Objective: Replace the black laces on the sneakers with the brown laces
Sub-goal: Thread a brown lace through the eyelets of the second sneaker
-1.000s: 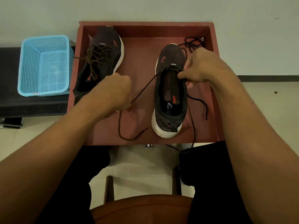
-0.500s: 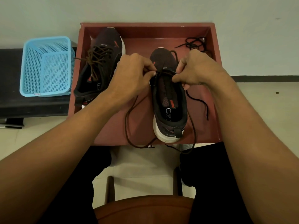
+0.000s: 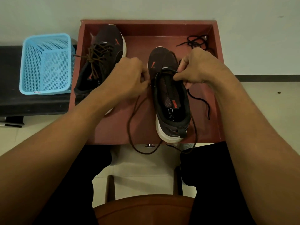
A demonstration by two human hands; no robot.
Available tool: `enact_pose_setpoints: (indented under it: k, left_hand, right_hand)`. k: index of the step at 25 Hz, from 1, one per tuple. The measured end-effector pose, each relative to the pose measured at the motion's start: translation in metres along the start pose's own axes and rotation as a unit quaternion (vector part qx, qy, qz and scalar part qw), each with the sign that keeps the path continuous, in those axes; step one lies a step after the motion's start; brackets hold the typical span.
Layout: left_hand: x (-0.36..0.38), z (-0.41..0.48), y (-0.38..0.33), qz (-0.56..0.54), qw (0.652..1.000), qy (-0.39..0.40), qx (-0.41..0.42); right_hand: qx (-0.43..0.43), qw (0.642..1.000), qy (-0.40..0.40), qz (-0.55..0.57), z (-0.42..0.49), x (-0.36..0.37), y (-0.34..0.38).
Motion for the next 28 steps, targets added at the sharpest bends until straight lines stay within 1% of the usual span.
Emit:
enact_pose_setpoints:
  k: [3,5,6,7,9,10,12,14,17,20,25,28]
  left_hand:
    - [0.001,-0.008,0.004,0.113,0.990,0.082,-0.032]
    - [0.004,-0.013,0.002,0.179,0.972,0.131,-0.080]
    - [0.007,-0.016,-0.002,0.198,0.963,0.150,-0.100]
    - [0.009,-0.018,-0.005,0.202,0.961,0.151,-0.109]
    - [0.008,-0.014,-0.004,0.182,0.973,0.098,-0.099]
    - [0.007,-0.011,-0.002,0.150,0.984,0.057,-0.075]
    - [0.002,-0.004,0.001,0.050,0.998,-0.016,-0.023]
    - [-0.003,0.001,-0.004,-0.027,0.998,-0.054,0.020]
    - [-0.002,0.007,-0.006,-0.054,0.994,-0.085,0.037]
    - [-0.004,0.008,-0.003,-0.054,0.996,-0.073,0.027]
    - [-0.014,-0.001,0.000,-0.071,0.997,0.035,0.015]
    - [-0.014,-0.002,-0.001,-0.092,0.994,0.062,0.008]
  right_hand:
    - [0.009,1.000,0.002,0.005,0.001,-0.001,0.000]
    - [0.017,1.000,0.003,0.008,0.002,0.000,0.001]
    - [0.019,1.000,0.000,0.008,0.002,-0.001,0.000]
    - [0.020,1.000,-0.004,0.005,0.002,-0.001,0.000]
    - [0.019,1.000,-0.011,0.006,0.001,-0.002,0.001]
    - [0.017,1.000,-0.011,0.009,0.001,-0.003,0.001]
    - [0.011,1.000,-0.007,0.010,0.001,-0.003,0.002]
    - [0.006,1.000,-0.007,0.008,0.001,-0.002,0.001]
    - [0.003,1.000,-0.008,0.014,0.002,-0.003,0.000]
    - [0.006,0.999,-0.002,0.035,0.001,-0.001,0.000]
    - [0.007,0.999,-0.003,0.052,-0.001,-0.003,0.002]
    - [0.006,0.999,0.000,0.042,0.000,-0.002,0.001]
Point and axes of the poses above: each hand's wrist, its own z-axis towards the middle knuckle, its own x-axis out of the palm, y = z × x, the point moved 1 cm from there along z, towards the middle knuckle, and after that the axes turned 13 degrees about y, right-handed, at the moved point
